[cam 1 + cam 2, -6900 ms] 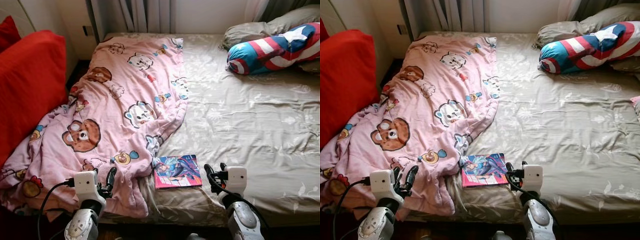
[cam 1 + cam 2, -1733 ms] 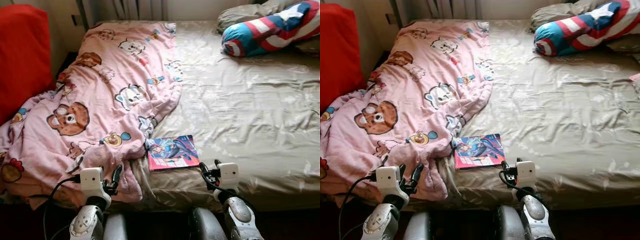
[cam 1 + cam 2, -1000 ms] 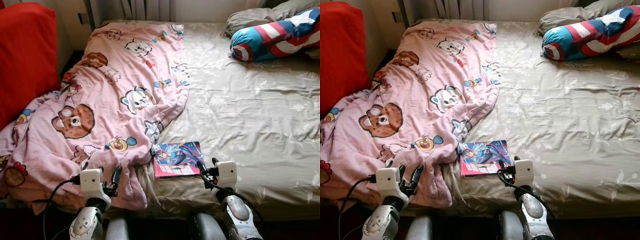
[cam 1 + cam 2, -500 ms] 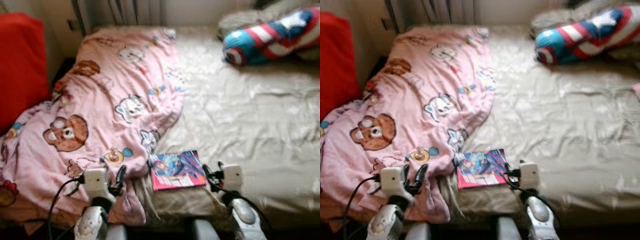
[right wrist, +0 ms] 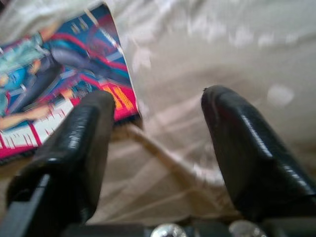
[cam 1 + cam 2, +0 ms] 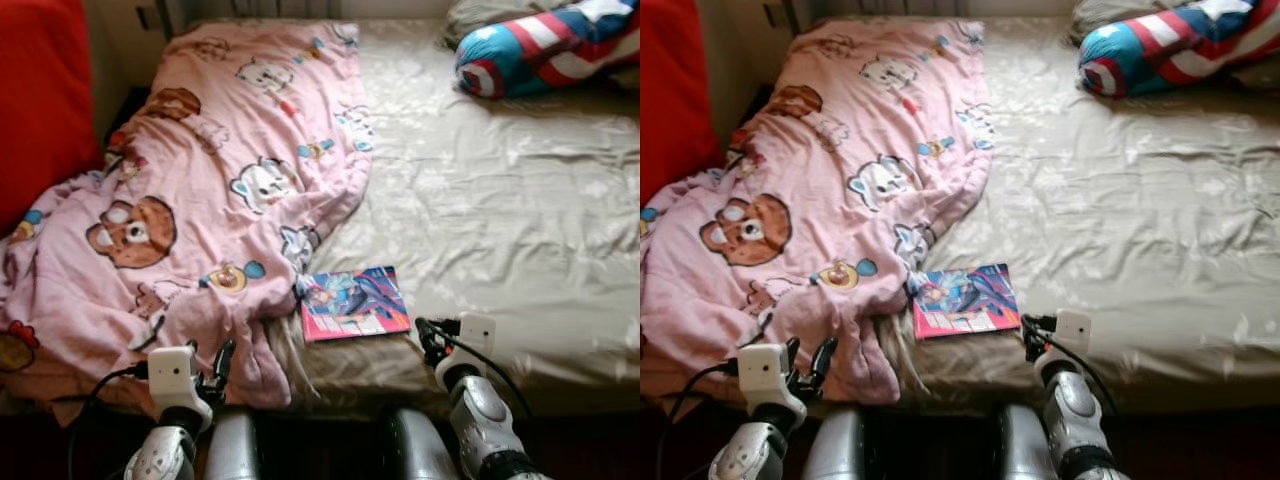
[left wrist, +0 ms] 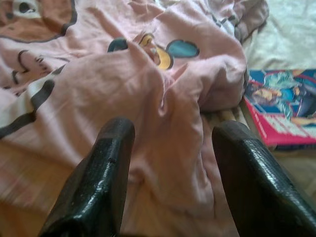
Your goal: Clean up the room
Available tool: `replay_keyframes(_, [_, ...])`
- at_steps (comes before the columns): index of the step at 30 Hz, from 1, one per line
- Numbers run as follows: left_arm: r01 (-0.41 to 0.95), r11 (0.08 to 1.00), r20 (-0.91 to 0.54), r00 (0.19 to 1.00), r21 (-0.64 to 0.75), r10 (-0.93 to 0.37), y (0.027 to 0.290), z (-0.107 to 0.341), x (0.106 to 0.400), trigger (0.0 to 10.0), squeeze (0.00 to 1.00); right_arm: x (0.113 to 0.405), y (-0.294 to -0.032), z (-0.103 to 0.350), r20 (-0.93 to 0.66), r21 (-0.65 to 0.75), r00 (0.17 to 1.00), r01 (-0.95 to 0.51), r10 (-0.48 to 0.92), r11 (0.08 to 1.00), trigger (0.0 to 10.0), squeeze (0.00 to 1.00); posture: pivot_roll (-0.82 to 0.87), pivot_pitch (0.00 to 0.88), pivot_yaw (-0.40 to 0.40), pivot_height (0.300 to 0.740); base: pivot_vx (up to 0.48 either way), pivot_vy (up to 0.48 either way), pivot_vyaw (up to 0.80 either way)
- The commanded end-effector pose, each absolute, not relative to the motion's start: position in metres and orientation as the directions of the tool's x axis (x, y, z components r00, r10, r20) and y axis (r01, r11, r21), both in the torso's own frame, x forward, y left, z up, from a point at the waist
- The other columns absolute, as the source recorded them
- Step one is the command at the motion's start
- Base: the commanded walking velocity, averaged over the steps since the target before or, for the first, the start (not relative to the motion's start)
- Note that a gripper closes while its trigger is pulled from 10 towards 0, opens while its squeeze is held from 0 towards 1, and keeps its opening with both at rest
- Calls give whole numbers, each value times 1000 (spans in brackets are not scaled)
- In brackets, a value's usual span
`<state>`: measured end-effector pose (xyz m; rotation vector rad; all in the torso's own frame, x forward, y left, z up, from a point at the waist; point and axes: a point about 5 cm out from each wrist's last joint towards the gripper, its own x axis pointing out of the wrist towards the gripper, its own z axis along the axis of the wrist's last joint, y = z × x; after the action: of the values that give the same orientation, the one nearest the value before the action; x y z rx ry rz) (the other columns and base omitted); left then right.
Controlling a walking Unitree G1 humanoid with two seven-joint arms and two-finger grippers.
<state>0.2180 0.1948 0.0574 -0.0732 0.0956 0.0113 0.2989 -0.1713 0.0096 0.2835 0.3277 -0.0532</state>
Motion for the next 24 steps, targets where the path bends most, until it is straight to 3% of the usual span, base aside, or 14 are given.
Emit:
replay_keyframes(1, [-31, 998, -122, 992, -60, 23, 202, 58, 208, 10000, 0, 301, -175, 10, -344, 311, 938, 153, -39, 938, 10000, 1000, 88, 334, 16, 607, 0, 0, 0])
replay_keyframes(6, [-36, 998, -132, 991, -49, 30, 206, 60, 202, 10000, 0, 304, -176, 12, -336, 341, 941, 169, -48, 925, 10000, 1000, 101, 349, 26, 607, 0, 0, 0])
replay_keyframes(7, [-38, 998, -139, 990, -43, 32, 208, 61, 199, 10000, 0, 305, -176, 14, -329, 351, 944, 162, -41, 922, 10000, 129, 112, 359, 36, 607, 0, 0, 0])
replay_keyframes(8, [-38, 999, -147, 989, -35, 33, 210, 63, 195, 10000, 0, 307, -173, 16, -313, 365, 950, 143, -23, 920, 10000, 0, 117, 364, 40, 607, 0, 0, 0])
replay_keyframes(24, [-13, 1000, -201, 980, 2, 13, 210, 66, 181, 10000, 0, 321, -167, 36, -170, 476, 985, 46, 41, 878, 10000, 0, 145, 396, 69, 607, 0, 0, 0])
